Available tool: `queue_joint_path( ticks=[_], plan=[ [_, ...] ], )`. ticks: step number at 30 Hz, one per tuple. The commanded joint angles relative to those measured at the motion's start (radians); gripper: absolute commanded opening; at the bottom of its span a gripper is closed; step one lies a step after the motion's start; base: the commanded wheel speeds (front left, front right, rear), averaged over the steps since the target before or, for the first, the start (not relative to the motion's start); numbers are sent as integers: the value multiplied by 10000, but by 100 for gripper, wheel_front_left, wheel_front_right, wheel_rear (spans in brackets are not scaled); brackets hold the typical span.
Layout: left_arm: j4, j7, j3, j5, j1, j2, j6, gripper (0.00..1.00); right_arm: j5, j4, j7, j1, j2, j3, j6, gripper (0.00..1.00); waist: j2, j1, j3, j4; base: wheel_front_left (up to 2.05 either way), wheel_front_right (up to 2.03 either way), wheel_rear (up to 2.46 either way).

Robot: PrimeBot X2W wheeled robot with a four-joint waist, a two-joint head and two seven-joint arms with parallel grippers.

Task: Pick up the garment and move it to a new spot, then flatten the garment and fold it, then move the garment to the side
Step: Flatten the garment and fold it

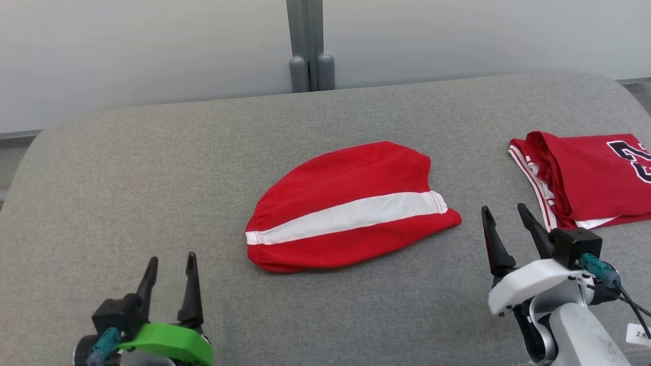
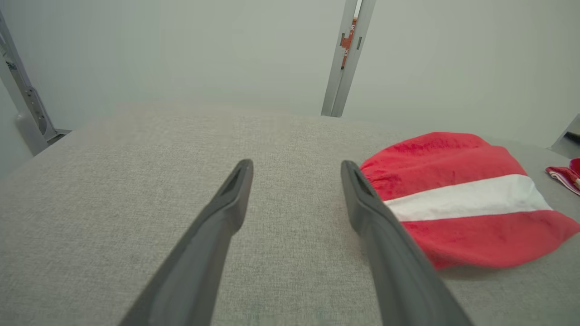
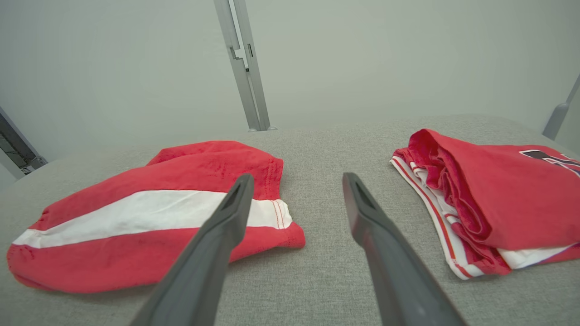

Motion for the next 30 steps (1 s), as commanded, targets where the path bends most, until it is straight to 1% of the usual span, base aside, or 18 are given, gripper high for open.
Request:
queue_joint_path(
  ticks=[1,4,7,9,11,13,17,23,30],
  plan=[
    [244,-1,-179,-184,-239,-3,-29,100,36,32,99,-164,-56,23,-3,100,0,0,68,16,0,0,0],
    [830,354,-783,-652,-818,6,-45,100,114,106,558,-425,-178,148,-3,100,0,0,226,53,0,0,0],
    [1243,1537,-1564,-1266,-1467,8,-49,100,381,309,1364,-829,-309,279,-3,100,0,0,457,78,0,0,0],
    [1415,2293,-1801,-1689,-1988,43,-43,100,714,535,2075,-1192,-335,268,-3,100,0,0,639,66,0,0,0],
    [1636,2944,-1971,-1885,-2407,92,-44,100,870,778,2735,-1630,-502,332,-3,100,0,0,843,57,0,0,0],
    [1804,3440,-2077,-1920,-2803,86,-36,100,1054,1061,3390,-2058,-585,418,-1,100,0,0,1064,61,0,0,0],
    [2014,4235,-2219,-2179,-3402,52,194,100,1287,1548,4409,-3030,-751,754,-1,100,0,0,1529,95,0,0,0],
    [2093,4951,-2509,-2529,-3887,22,434,100,1632,2040,4966,-4104,-877,1558,-1,100,0,0,2094,171,0,0,0],
    [1686,5302,-2739,-2865,-3806,13,716,100,2027,2382,4909,-4581,-942,2124,-1,100,0,0,2295,301,0,0,0]
  ],
)
